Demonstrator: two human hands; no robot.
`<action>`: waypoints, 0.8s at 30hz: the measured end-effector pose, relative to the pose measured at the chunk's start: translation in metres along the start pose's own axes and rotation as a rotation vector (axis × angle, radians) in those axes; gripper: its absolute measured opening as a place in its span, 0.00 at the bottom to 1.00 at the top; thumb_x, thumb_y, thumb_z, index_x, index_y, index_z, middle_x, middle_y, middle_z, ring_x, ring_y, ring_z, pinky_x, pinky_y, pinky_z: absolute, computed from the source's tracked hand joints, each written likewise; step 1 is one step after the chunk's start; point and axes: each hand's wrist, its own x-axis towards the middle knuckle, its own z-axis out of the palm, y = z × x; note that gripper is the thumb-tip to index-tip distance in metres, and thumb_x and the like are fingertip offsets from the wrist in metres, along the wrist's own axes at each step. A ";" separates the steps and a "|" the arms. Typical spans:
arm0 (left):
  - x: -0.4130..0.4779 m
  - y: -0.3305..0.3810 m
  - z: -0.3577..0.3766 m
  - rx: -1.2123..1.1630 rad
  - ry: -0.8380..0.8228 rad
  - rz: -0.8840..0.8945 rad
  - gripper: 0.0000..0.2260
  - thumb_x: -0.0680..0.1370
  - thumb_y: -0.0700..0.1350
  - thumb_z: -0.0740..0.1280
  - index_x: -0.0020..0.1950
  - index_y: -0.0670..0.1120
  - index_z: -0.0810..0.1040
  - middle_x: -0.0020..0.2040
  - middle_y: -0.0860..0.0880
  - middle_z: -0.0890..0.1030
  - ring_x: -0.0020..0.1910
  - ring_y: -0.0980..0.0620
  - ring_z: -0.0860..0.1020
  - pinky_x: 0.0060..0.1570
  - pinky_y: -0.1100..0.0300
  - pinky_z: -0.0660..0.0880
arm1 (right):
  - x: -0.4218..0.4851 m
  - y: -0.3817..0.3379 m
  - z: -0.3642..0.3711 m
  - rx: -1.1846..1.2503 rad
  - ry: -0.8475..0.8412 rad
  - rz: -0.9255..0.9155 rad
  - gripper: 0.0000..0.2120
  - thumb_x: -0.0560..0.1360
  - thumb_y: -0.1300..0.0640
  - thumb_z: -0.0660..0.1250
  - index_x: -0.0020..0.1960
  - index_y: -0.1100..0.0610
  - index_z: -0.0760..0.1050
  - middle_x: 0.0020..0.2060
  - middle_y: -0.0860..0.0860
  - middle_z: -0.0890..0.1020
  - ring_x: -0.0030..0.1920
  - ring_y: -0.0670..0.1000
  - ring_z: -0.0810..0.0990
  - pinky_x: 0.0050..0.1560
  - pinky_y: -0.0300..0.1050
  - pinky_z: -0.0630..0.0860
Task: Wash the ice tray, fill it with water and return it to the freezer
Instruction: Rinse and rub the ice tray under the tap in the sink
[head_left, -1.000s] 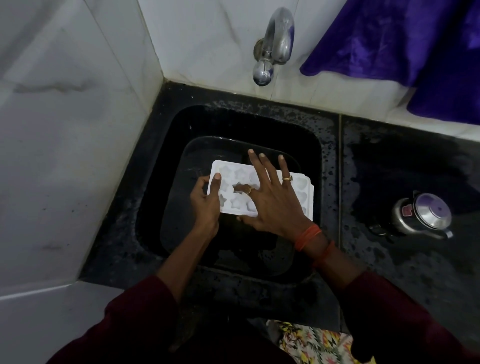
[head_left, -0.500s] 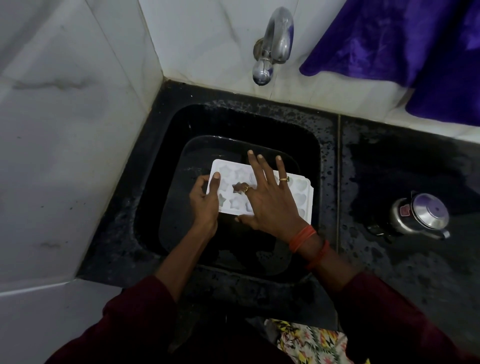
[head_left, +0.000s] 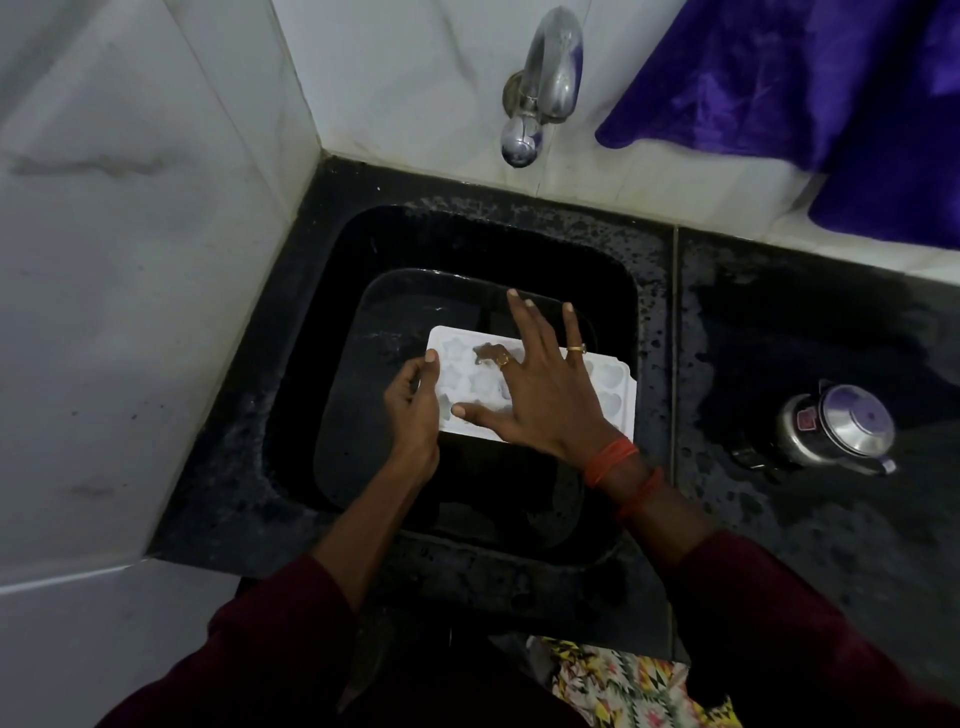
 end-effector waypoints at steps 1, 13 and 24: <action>0.000 0.000 0.000 -0.002 0.007 -0.001 0.10 0.82 0.48 0.66 0.43 0.45 0.80 0.40 0.51 0.83 0.39 0.54 0.81 0.40 0.58 0.79 | 0.002 0.001 0.001 -0.020 -0.003 -0.015 0.38 0.70 0.20 0.53 0.65 0.46 0.77 0.81 0.58 0.52 0.80 0.56 0.55 0.78 0.65 0.40; -0.001 -0.002 0.001 -0.025 0.042 -0.037 0.10 0.83 0.47 0.64 0.46 0.46 0.81 0.44 0.50 0.83 0.44 0.51 0.82 0.44 0.57 0.81 | 0.007 0.001 0.009 -0.017 0.055 0.001 0.33 0.73 0.23 0.54 0.56 0.46 0.82 0.80 0.59 0.55 0.80 0.57 0.57 0.78 0.66 0.43; 0.003 0.005 0.004 -0.051 -0.011 -0.049 0.11 0.82 0.49 0.65 0.44 0.49 0.82 0.44 0.51 0.85 0.47 0.49 0.82 0.55 0.45 0.79 | 0.006 -0.003 0.004 0.063 0.125 0.062 0.31 0.73 0.24 0.58 0.57 0.48 0.81 0.80 0.58 0.57 0.79 0.54 0.59 0.78 0.61 0.37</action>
